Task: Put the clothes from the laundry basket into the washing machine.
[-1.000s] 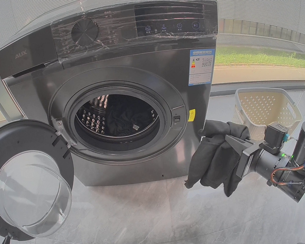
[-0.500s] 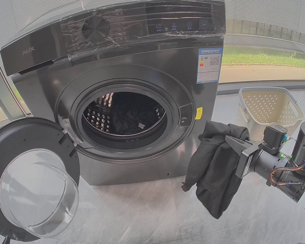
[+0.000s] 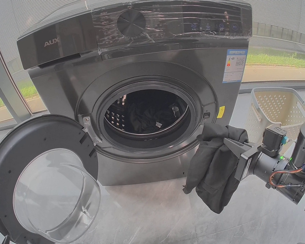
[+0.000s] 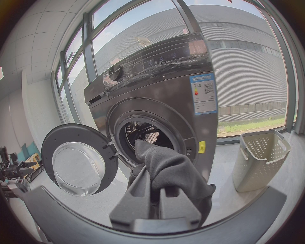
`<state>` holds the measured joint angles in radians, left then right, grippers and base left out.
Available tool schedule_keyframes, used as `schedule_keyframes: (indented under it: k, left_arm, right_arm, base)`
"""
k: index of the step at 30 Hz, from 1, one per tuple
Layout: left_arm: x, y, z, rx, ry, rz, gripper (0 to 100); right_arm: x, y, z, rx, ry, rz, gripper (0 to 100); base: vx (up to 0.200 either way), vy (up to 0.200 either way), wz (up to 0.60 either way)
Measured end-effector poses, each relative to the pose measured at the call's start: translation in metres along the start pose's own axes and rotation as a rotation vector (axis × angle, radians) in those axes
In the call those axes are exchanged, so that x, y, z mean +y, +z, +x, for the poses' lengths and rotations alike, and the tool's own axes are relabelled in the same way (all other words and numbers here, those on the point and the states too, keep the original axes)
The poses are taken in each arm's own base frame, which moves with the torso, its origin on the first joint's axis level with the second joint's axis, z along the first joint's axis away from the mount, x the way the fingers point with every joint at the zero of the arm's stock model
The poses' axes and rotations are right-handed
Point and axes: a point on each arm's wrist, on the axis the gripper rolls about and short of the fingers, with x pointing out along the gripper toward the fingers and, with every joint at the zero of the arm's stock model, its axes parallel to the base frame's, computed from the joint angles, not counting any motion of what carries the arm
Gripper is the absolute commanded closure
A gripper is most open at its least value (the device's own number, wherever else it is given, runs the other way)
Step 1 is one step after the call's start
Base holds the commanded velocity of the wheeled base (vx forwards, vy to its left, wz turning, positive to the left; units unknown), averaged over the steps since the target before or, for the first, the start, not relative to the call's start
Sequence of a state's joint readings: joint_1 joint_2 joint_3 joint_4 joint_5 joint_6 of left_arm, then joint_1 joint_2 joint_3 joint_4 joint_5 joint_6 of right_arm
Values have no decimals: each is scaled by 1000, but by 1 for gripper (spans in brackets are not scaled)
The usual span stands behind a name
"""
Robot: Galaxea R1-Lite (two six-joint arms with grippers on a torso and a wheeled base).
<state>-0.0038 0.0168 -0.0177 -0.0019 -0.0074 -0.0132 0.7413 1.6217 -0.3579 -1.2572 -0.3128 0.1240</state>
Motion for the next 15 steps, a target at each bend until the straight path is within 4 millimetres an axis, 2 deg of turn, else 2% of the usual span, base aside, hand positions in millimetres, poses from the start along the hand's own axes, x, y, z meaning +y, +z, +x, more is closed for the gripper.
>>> schedule_keyframes:
  k: [9,15]
  left_arm:
    - [0,0,0,-1,3,31,0]
    - [0,0,0,-1,-3,46,0]
  right_arm:
    - [6,-3,0,14,45,-2,100]
    - [21,1,1,-13,138,11,100]
  base:
    - [0,0,0]
    - [0,0,0]
